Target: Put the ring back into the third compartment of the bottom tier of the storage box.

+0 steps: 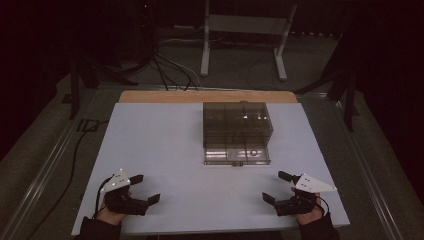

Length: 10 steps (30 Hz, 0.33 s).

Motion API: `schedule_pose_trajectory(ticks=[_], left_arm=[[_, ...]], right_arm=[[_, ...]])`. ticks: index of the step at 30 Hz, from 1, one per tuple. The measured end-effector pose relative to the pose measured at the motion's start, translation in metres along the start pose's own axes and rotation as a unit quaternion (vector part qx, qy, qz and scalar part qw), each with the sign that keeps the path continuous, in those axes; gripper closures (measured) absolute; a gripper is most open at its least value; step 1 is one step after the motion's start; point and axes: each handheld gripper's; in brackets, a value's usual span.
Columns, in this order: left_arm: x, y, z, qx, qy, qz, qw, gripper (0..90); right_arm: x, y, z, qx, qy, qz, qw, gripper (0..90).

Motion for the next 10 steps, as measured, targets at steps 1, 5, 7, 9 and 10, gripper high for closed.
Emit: schedule_pose_trajectory(ticks=[1,5,7,9,10], left_arm=[[0.000,-0.001,0.000,-0.001,-0.001,-0.001,1.0000,0.7],[0.000,-0.008,0.001,-0.006,-0.004,-0.011,0.9999,0.7],[0.000,-0.010,0.001,-0.009,-0.006,-0.013,0.9999,0.7],[0.000,-0.011,0.001,-0.007,-0.008,-0.015,0.9998,0.7],[0.000,-0.011,0.001,-0.007,-0.008,-0.015,0.9998,0.7]], right_arm=[[0.000,0.000,0.000,0.001,0.000,0.000,1.0000,0.0],[0.000,-0.001,0.000,0.001,-0.001,-0.003,1.0000,0.0],[-0.001,-0.001,0.000,0.000,-0.001,-0.003,1.0000,0.0],[-0.001,-0.001,0.001,0.001,-0.001,-0.003,1.0000,0.0],[-0.001,-0.001,0.001,0.000,0.000,-0.003,1.0000,0.0]])
Point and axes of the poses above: each handheld gripper's, and its own axes: y roughly backward along the jaws, x roughly out of its top, z roughly to its right, and after that the axes turned 12 degrees about -x, right-handed
